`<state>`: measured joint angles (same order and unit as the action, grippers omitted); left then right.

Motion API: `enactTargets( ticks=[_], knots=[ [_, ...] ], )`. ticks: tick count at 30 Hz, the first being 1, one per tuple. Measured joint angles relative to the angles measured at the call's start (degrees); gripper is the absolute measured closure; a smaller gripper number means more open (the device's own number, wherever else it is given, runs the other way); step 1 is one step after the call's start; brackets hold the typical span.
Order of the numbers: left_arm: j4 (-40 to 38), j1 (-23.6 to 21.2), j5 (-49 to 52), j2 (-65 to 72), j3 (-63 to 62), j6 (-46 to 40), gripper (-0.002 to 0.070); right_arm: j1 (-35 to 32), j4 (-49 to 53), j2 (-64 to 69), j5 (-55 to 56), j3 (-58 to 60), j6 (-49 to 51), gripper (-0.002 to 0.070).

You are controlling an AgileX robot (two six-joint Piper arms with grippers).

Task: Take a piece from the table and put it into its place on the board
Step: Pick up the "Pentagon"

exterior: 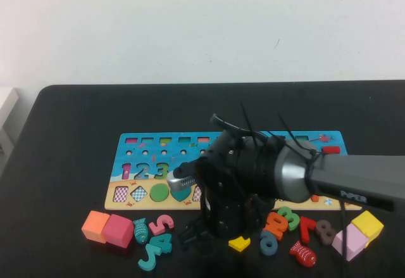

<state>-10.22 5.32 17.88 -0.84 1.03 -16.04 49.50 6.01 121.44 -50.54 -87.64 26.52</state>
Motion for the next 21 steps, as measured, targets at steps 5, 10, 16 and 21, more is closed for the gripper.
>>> enactTargets(
  ticks=[5, 10, 16, 21],
  knots=[
    [-0.11, 0.00, 0.00, 0.00, 0.00, 0.00, 0.0677, -0.39, 0.04, 1.82, -0.94, -2.72, 0.69, 0.0118],
    [-0.23, 0.00, 0.00, 0.00, 0.00, 0.00, 0.0677, -2.33, -0.06, 2.75, -2.55, -2.92, 1.56, 0.0118],
    [-0.45, 0.00, 0.00, 0.00, 0.00, 0.00, 0.0677, -3.18, -0.55, 3.48, -2.89, -2.92, 1.54, 0.0118],
    [-0.45, 0.00, 0.00, 0.00, 0.00, 0.00, 0.0677, -3.18, -0.94, 5.22, -2.89, -2.92, 1.18, 0.0117]
  ],
)
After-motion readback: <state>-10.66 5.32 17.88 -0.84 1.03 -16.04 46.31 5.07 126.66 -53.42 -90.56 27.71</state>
